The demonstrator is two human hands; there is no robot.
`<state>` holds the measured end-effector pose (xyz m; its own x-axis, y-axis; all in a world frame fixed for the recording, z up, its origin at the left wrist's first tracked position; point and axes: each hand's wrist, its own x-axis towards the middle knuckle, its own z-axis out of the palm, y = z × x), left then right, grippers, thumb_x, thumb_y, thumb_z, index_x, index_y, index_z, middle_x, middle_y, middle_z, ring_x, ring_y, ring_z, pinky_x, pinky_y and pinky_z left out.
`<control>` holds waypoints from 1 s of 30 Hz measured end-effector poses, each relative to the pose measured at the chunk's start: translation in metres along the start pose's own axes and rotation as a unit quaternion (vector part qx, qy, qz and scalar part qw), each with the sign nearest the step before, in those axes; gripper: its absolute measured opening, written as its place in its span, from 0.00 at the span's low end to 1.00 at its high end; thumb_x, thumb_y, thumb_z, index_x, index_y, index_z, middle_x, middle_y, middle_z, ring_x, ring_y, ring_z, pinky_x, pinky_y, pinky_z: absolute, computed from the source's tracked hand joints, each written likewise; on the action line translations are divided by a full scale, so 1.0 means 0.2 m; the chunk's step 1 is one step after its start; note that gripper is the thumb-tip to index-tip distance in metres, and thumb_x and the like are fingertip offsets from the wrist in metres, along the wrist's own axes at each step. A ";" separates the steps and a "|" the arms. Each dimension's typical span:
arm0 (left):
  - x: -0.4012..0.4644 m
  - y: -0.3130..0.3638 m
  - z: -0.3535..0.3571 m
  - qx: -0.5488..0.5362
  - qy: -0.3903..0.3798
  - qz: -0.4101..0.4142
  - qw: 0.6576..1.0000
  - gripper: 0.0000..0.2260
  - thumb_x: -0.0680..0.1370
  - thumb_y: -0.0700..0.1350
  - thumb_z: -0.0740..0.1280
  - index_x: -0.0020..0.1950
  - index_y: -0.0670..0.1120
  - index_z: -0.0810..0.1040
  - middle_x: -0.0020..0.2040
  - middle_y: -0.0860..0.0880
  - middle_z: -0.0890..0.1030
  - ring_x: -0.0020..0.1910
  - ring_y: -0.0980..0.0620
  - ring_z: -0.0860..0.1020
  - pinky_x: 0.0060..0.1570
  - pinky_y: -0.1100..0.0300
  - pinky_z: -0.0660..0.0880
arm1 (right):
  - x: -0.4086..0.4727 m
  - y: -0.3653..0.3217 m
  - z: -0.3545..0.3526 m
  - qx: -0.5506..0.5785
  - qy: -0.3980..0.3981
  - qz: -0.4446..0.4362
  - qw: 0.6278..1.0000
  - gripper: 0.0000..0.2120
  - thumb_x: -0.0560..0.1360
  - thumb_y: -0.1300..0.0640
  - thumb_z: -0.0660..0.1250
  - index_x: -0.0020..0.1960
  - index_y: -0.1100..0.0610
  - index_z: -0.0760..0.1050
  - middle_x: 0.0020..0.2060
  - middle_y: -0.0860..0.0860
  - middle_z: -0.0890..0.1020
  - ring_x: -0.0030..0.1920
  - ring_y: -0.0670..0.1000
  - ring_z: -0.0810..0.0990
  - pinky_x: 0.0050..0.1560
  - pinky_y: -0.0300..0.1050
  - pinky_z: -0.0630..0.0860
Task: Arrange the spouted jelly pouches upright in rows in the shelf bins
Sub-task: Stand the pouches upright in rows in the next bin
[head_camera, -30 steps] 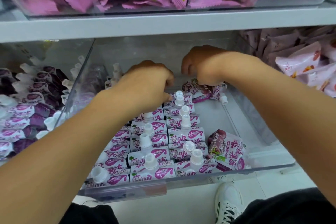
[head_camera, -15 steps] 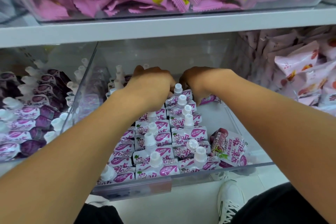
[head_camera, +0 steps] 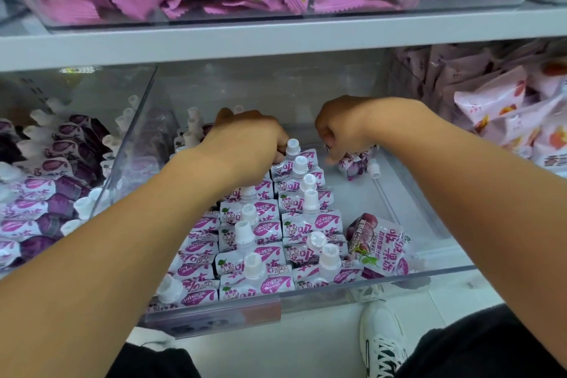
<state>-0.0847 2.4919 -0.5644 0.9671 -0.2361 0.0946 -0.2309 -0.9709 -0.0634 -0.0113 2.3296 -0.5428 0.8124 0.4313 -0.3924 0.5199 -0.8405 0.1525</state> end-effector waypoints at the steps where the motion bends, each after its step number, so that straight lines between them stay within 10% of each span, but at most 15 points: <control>1: 0.00 0.00 0.00 -0.004 -0.003 0.000 1.000 0.03 0.78 0.45 0.68 0.46 0.52 0.80 0.39 0.54 0.81 0.40 0.53 0.75 0.44 0.55 0.63 | 0.00 0.00 0.00 0.003 0.024 0.006 1.000 0.17 0.65 0.48 0.78 0.46 0.56 0.77 0.46 0.54 0.82 0.43 0.56 0.82 0.44 0.48 0.81; 6: 0.00 -0.01 0.00 -0.009 -0.005 0.006 1.000 0.04 0.78 0.48 0.67 0.44 0.51 0.79 0.41 0.52 0.81 0.41 0.51 0.76 0.44 0.55 0.62 | -0.06 0.00 -0.03 0.061 0.060 0.045 0.995 0.29 0.62 0.57 0.81 0.58 0.59 0.73 0.51 0.55 0.79 0.47 0.58 0.80 0.38 0.43 0.74; 11: -0.01 -0.01 -0.01 -0.032 -0.028 -0.001 0.999 0.06 0.77 0.52 0.69 0.43 0.53 0.81 0.42 0.53 0.81 0.42 0.50 0.77 0.46 0.55 0.64 | -0.02 -0.04 -0.05 0.151 0.205 0.006 0.967 0.14 0.68 0.69 0.68 0.53 0.61 0.81 0.49 0.59 0.82 0.49 0.61 0.81 0.52 0.50 0.79; 19: 0.00 0.01 -0.11 -0.154 0.054 -0.150 0.975 0.11 0.71 0.48 0.75 0.50 0.54 0.80 0.52 0.52 0.83 0.53 0.48 0.79 0.55 0.56 0.77 | -0.04 -0.10 -0.07 0.270 0.109 -0.089 0.953 0.26 0.71 0.74 0.61 0.58 0.49 0.82 0.50 0.46 0.83 0.50 0.48 0.81 0.50 0.41 0.79; 24: 0.02 0.02 -0.11 -0.165 -0.008 -0.085 0.983 0.16 0.77 0.56 0.68 0.61 0.51 0.79 0.59 0.50 0.81 0.56 0.47 0.77 0.57 0.56 0.75 | -0.01 0.09 -0.12 0.093 0.155 0.059 0.982 0.14 0.71 0.61 0.70 0.56 0.59 0.79 0.52 0.57 0.81 0.50 0.60 0.79 0.53 0.49 0.78; 30: 0.07 0.03 -0.12 -0.205 -0.076 -0.044 0.975 0.16 0.78 0.61 0.63 0.62 0.56 0.78 0.55 0.56 0.80 0.53 0.52 0.76 0.58 0.56 0.74 | -0.03 0.04 -0.07 -0.053 -0.068 0.124 0.988 0.23 0.59 0.41 0.80 0.40 0.55 0.75 0.39 0.52 0.79 0.46 0.60 0.82 0.54 0.56 0.79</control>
<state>-0.0759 2.4815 -0.5387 0.9824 -0.1732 -0.0694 -0.1394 -0.9286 0.3440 -0.0087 2.3251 -0.5260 0.8791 0.1612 -0.4485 0.3391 -0.8728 0.3510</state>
